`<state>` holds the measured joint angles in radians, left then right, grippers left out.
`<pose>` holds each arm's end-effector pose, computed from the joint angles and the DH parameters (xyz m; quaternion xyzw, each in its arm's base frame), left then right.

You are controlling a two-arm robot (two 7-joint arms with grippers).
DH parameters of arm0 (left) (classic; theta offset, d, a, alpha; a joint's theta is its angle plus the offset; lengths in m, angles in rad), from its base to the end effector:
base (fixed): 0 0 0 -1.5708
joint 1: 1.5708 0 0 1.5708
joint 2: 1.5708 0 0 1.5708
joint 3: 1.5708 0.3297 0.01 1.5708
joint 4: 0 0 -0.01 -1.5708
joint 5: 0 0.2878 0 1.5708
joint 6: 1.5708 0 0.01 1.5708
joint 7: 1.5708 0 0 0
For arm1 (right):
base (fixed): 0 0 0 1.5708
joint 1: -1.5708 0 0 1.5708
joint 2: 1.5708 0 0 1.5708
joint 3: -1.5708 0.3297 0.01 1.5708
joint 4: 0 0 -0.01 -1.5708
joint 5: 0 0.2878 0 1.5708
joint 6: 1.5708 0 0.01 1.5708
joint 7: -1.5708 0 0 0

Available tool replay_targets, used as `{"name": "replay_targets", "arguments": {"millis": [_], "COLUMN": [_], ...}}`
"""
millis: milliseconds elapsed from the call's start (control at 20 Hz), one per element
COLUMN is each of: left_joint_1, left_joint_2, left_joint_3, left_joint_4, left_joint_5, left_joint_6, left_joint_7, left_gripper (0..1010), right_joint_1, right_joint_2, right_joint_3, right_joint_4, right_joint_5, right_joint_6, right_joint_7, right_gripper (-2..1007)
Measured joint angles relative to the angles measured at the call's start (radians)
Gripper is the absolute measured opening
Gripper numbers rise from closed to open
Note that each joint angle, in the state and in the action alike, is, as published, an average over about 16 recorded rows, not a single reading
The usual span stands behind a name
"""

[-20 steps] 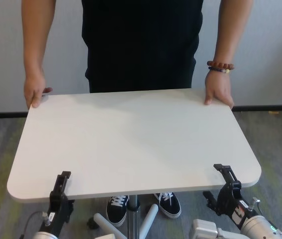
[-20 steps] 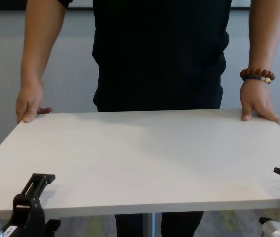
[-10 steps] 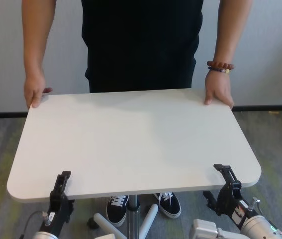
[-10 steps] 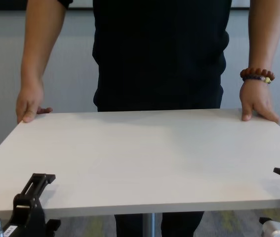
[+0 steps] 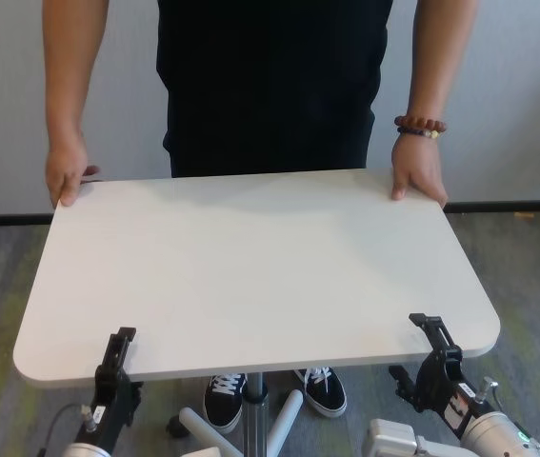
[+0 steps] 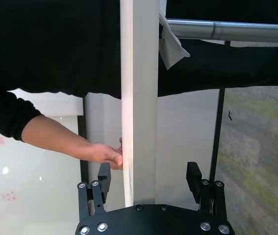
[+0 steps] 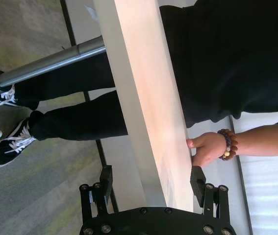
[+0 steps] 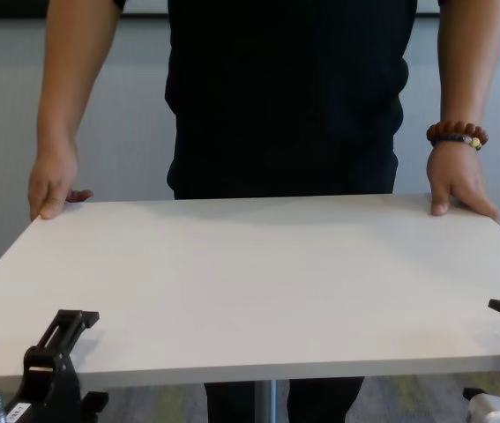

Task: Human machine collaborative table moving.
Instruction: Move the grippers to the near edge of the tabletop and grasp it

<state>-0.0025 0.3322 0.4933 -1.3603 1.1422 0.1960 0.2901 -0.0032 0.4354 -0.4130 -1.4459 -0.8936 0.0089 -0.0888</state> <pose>0.2651 -0.0010 -0.4254 0.4646 -0.5144 0.4392 0.5715 0.2774 -0.0483 -0.3940 -0.4268 -0.4404 -0.4188 0.6697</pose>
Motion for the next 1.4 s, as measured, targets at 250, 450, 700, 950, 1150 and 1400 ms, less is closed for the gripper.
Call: {"name": "replay_targets", "arguments": {"millis": [250, 450, 700, 950, 1150, 1400], "left_joint_1": [0.000, 0.000, 0.001, 0.001, 0.001, 0.001], "left_joint_2": [0.000, 0.001, 0.001, 0.001, 0.001, 0.001], "left_joint_3": [0.000, 0.000, 0.000, 0.000, 0.000, 0.000], "left_joint_4": [0.000, 0.000, -0.001, -0.001, -0.001, -0.001], "left_joint_5": [0.000, 0.000, -0.001, -0.001, -0.001, -0.002], "left_joint_6": [0.000, -0.001, -0.001, -0.001, -0.001, -0.001], "left_joint_7": [0.000, -0.001, -0.001, -0.001, -0.001, -0.001], "left_gripper": [999, 992, 977, 954, 932, 904], "right_joint_1": [0.000, 0.000, 0.000, 0.000, 0.000, 0.000], "right_joint_2": [0.000, 0.000, 0.000, 0.000, 0.000, 0.000], "right_joint_3": [0.000, 0.000, 0.000, 0.000, 0.000, 0.000], "right_joint_4": [0.000, 0.000, 0.000, 0.000, 0.000, 0.000], "right_joint_5": [0.000, 0.000, 0.000, 0.000, 0.000, -0.001], "right_joint_6": [0.000, 0.000, 0.000, 0.000, 0.000, 0.000], "right_joint_7": [0.000, 0.000, 0.000, 0.000, -0.001, -0.001], "right_gripper": [961, 894, 766, 607, 477, 356]}}
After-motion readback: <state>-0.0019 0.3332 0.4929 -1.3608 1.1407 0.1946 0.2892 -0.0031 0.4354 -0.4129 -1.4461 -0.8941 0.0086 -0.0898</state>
